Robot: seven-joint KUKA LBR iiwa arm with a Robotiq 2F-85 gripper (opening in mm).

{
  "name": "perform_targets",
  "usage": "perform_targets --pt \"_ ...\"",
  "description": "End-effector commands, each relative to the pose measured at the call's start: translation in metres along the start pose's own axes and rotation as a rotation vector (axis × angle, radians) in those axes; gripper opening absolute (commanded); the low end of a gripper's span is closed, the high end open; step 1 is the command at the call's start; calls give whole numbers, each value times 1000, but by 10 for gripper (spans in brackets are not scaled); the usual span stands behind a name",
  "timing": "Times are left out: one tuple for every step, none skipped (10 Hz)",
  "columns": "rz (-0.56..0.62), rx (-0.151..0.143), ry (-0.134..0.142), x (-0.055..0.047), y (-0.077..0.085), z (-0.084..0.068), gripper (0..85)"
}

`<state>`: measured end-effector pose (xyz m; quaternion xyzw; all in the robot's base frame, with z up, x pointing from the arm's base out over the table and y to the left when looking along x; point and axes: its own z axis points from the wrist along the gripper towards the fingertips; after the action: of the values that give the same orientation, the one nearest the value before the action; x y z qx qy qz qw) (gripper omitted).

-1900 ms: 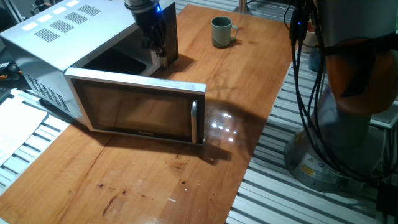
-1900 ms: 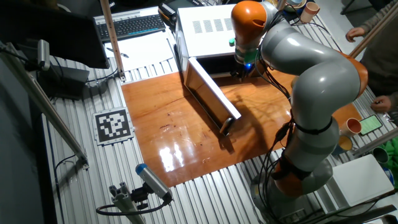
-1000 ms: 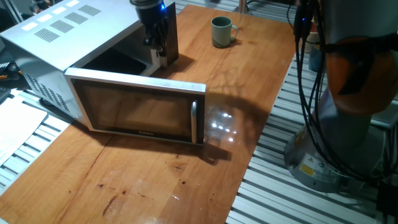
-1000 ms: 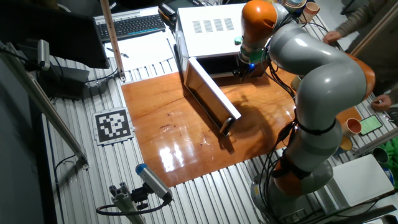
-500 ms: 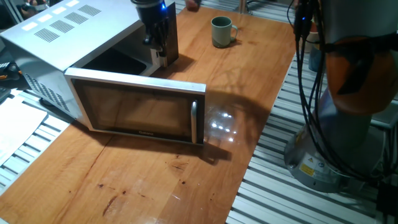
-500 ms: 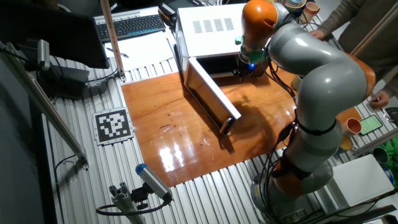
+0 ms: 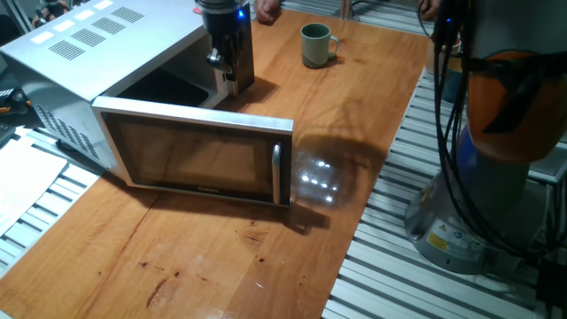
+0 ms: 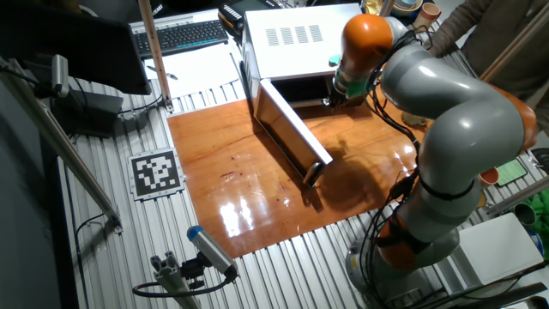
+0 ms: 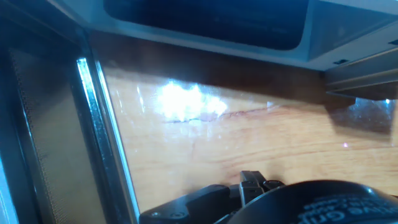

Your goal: Put the bowl into the microwave

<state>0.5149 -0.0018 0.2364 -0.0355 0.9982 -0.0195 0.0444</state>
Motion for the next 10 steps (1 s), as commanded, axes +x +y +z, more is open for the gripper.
perform_targets --pt "-1 -3 4 0 0 0 0" --pt "-2 -1 7 0 0 0 0" --pt "0 -5 11 0 0 0 0" --pt "18 -19 21 0 0 0 0" --pt "32 -24 33 0 0 0 0" --pt "61 -22 40 0 4 -17 0" --pt "84 -17 39 1 10 -47 0" --pt "101 8 51 2 18 -82 0" --pt "114 20 76 0 24 -109 170" --pt "117 24 110 -2 27 -131 170"
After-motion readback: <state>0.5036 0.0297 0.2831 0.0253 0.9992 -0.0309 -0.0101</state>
